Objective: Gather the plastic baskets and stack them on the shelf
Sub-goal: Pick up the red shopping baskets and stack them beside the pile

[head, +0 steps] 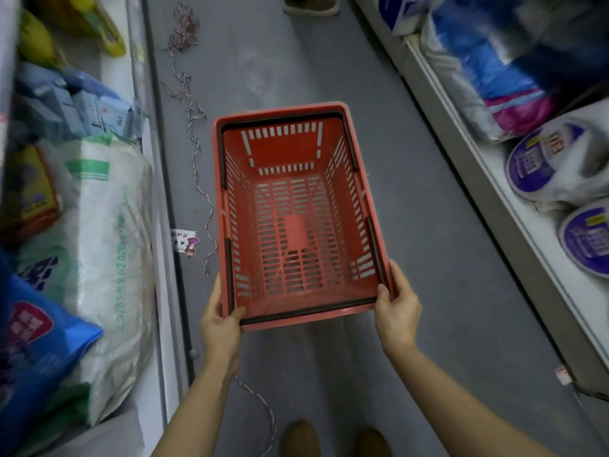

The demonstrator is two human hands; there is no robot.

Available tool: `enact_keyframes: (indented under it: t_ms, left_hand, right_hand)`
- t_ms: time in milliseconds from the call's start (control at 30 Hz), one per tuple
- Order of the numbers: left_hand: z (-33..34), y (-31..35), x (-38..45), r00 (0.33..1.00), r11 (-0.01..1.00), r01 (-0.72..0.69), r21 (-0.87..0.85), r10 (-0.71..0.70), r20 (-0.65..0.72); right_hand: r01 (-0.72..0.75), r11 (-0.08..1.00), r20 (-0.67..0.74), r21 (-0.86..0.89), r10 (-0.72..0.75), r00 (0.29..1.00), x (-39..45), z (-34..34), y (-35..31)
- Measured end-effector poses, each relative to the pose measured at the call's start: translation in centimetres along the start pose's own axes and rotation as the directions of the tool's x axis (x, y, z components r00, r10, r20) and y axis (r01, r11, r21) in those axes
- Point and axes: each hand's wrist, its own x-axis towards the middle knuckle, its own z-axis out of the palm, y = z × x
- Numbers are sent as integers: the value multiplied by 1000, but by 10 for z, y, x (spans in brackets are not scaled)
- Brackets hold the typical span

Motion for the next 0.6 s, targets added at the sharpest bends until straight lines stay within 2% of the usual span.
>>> enact_keyframes:
  t_ms: [167, 300, 433, 600]
  left_hand:
    - [16, 107, -58, 990, 995, -102, -7, 102, 97]
    - [37, 210, -99, 955, 979, -205, 11, 198, 223]
    - [69, 310, -146, 880, 935, -355, 22, 326, 345]
    - [110, 390, -205, 771, 892, -449, -63, 422, 477]
  right_hand:
    - [16, 999, -65, 52, -12, 998, -31, -90, -62]
    - [47, 994, -113, 102, -36, 993, -46, -158, -116]
    - [82, 983, -196, 165, -48, 979, -59, -223, -169]
    - [188, 959, -374, 213, -97, 922, -79, -295, -217]
